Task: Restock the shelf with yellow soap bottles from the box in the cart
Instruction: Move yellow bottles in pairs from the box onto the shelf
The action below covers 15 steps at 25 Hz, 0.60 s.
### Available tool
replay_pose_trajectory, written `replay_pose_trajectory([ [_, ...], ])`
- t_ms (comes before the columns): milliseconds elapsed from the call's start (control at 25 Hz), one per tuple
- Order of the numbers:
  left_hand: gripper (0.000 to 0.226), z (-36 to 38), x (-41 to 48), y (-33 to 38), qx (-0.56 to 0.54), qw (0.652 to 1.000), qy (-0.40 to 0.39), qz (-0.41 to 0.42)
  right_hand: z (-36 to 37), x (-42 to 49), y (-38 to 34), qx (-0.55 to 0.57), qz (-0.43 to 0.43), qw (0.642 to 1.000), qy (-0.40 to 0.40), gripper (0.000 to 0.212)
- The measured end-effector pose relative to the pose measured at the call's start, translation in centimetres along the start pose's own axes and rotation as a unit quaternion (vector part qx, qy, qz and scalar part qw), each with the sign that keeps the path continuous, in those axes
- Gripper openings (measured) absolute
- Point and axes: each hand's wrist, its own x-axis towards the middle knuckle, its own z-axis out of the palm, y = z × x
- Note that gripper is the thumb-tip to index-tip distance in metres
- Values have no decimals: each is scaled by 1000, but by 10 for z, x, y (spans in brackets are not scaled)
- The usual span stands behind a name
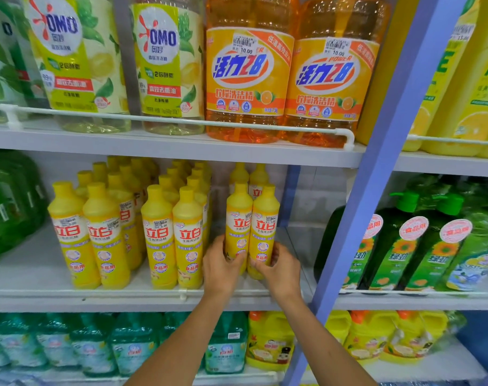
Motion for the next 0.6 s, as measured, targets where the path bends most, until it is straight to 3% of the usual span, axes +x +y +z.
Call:
replay_pose_trajectory([
  [320,53,37,49,-16,-15,1000,15,4,29,62,8,48,44,998,16,48],
  [600,63,56,88,-27,-28,999,19,-26,52,100,26,41,25,998,36,71],
])
